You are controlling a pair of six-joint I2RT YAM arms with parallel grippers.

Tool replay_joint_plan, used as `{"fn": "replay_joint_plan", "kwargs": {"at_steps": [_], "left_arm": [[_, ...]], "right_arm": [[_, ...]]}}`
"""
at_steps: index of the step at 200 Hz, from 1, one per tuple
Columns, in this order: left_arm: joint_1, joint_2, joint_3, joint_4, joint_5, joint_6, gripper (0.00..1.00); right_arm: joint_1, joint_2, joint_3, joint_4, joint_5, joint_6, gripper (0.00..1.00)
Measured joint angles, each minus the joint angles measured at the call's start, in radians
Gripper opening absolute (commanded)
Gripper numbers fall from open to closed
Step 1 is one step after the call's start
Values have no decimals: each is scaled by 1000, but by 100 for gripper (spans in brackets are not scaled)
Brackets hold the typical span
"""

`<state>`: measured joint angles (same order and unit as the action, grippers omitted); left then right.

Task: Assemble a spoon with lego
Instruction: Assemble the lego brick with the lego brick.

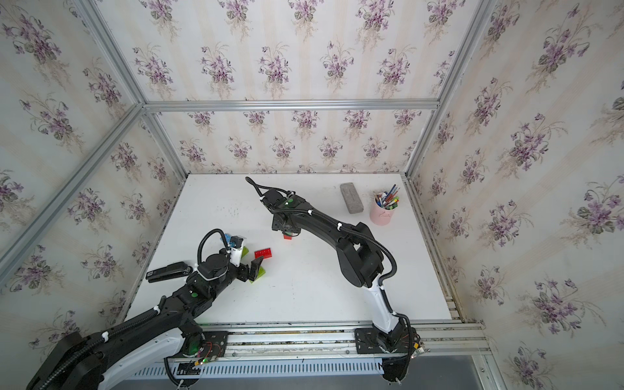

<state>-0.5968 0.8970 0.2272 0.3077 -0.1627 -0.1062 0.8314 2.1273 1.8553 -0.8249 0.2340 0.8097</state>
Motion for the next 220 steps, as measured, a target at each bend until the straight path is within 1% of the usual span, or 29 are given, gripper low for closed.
{"fn": "replay_joint_plan", "kwargs": {"at_steps": [112,164,200,220], "left_arm": [[0,2,0,0,-2,0,100],[0,-1,-2,0,-4,0,100],[-2,-1,-2,0,-5,0,100],[-2,-1,-2,0,-8,0,100]], "right_arm": [[-1,2,-19,50,-15,2,47],[-8,40,-6,77,-5,-23,47],[-8,61,21,53,-3,-49,47],[-10,78,54,22,-5,-61,48]]}}
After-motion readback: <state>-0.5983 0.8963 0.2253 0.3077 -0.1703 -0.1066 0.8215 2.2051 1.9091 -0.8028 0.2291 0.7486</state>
